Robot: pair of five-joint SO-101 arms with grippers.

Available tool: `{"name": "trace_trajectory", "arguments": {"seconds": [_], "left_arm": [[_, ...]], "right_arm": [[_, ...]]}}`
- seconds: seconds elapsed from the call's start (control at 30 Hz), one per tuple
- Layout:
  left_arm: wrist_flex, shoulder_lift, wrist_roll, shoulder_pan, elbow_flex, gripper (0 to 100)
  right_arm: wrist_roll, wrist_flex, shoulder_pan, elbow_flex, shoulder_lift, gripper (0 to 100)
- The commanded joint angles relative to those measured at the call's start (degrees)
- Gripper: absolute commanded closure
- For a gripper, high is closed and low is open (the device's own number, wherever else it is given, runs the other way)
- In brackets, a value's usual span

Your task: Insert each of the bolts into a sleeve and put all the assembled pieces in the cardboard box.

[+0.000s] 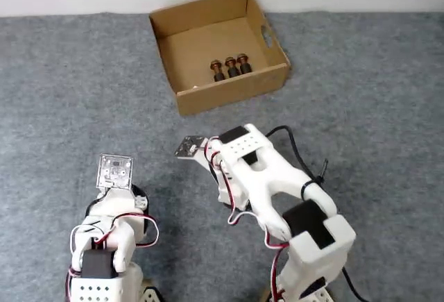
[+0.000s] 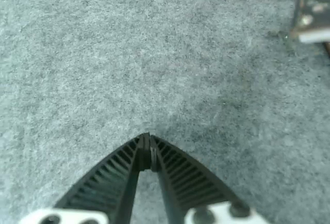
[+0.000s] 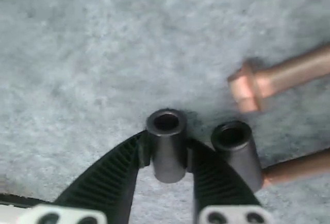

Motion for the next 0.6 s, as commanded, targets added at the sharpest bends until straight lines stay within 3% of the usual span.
{"name": "trace_trajectory", "arguments": {"seconds": [0.0,0.4,0.57], "left_arm": [[-1.1,-0.3,-0.4,-0.4,-0.1,100],[-1.1,-0.2,-0.4,-0.4,-0.1,100],[-1.1,-0.2,-0.4,-0.4,-0.1,100]], "right_arm": [[0.4,1.2,-0.7,-1.4,2.7,98.0],[-6.3,15.9,-0.4,-6.2,-12.5,98.8],[-8.5,22.4,4.4,-6.2,-24.1,98.8]]}}
